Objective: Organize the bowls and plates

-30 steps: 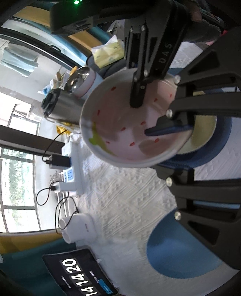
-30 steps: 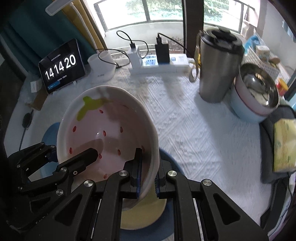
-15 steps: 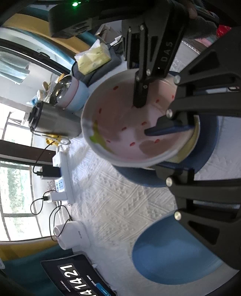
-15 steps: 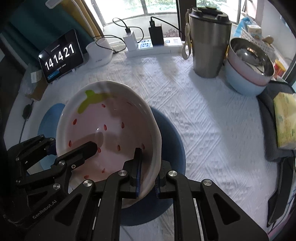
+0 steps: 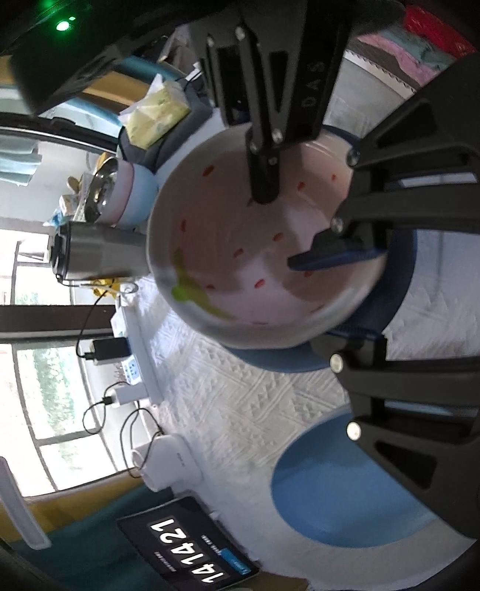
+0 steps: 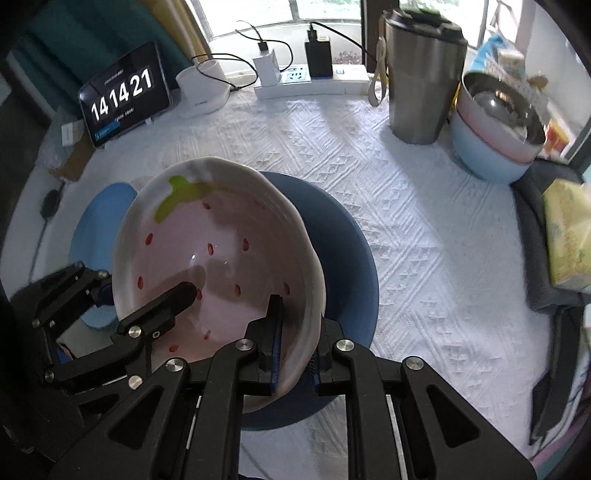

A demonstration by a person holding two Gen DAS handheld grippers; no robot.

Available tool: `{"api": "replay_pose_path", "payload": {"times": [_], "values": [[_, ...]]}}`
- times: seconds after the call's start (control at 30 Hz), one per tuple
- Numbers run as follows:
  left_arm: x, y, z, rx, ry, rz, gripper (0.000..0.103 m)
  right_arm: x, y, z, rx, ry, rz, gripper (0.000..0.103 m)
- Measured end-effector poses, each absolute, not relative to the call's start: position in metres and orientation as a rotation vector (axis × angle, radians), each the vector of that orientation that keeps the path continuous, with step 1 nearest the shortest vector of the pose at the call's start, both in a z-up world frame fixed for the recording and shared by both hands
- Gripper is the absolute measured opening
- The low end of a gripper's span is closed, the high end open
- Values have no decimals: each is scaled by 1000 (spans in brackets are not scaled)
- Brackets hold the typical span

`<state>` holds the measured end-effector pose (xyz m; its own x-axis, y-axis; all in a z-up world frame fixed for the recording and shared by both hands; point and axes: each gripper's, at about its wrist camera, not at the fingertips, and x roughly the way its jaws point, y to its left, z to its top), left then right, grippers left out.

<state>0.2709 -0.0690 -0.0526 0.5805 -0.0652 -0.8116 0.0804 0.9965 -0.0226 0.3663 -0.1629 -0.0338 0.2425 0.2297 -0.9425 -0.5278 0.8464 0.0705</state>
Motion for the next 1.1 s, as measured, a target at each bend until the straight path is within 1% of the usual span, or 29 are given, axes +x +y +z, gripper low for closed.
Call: {"api": "replay_pose_path", "payload": {"times": [0.27,0.3,0.33,0.37,0.5,0.77,1.1], "values": [[267,-62,-52,8,947,-67,29,359,-159,-34,-372,1195,500,15],[266,-57,-51,-6,942,-70,29,358,-158,-34,-374,1190,504,17],[264,-55,-51,-9,935,-72,29,357,-159,-34,-382,1184,498,22],[264,-54,-51,-9,935,-72,29,356,-158,-36,-400,1178,483,23],[264,-52,-51,-10,931,-78,29,359,-157,-48,-425,1204,472,22],[262,-41,-45,-55,915,-88,29,361,-162,-42,-390,1205,491,22],[256,-6,-33,-147,878,-41,29,351,-180,-12,-325,1099,511,23]]}}
